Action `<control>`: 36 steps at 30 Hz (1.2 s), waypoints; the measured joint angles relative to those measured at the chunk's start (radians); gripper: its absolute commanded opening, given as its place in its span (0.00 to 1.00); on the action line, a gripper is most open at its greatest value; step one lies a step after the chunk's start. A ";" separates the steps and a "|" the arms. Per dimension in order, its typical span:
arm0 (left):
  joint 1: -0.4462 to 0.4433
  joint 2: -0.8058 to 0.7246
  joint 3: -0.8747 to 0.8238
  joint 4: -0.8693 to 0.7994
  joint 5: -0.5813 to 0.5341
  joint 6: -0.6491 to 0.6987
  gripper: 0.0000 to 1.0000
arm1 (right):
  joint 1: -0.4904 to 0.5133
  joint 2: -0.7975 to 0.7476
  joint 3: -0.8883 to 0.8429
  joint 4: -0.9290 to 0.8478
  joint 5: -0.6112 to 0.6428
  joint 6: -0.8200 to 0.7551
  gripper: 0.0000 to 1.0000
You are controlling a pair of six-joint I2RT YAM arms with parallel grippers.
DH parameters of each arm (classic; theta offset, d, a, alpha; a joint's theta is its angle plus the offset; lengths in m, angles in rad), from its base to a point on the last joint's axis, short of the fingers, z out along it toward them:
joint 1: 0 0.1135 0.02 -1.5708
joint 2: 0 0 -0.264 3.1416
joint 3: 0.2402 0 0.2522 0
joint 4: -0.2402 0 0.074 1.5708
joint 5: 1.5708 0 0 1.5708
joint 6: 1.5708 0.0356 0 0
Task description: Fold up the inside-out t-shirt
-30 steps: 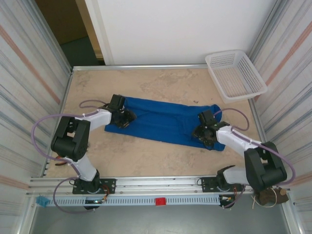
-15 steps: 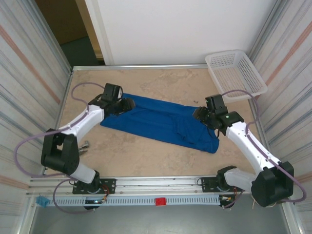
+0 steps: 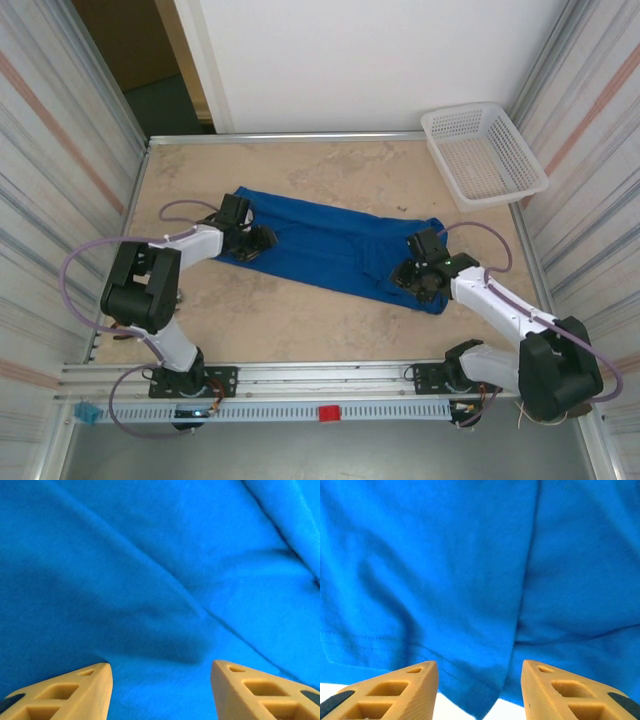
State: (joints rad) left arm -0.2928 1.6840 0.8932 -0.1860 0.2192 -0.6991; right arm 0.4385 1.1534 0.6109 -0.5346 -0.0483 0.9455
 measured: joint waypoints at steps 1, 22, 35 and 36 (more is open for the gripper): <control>-0.001 0.000 -0.003 0.006 0.001 -0.002 0.54 | 0.012 0.001 -0.003 0.008 -0.002 0.010 0.45; -0.001 0.004 -0.023 0.066 0.009 -0.013 0.54 | 0.039 -0.008 -0.058 0.066 0.003 0.098 0.00; 0.000 0.005 -0.027 0.074 0.009 -0.016 0.53 | -0.016 -0.245 -0.117 -0.019 -0.010 0.122 0.43; 0.000 0.005 -0.029 0.076 0.009 -0.016 0.53 | -0.013 -0.238 -0.117 -0.018 -0.013 0.124 0.44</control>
State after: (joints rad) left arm -0.2924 1.6886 0.8646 -0.1097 0.2283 -0.7147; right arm 0.4252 0.9157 0.4934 -0.5522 -0.0616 1.0698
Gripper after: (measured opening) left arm 0.532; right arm 0.426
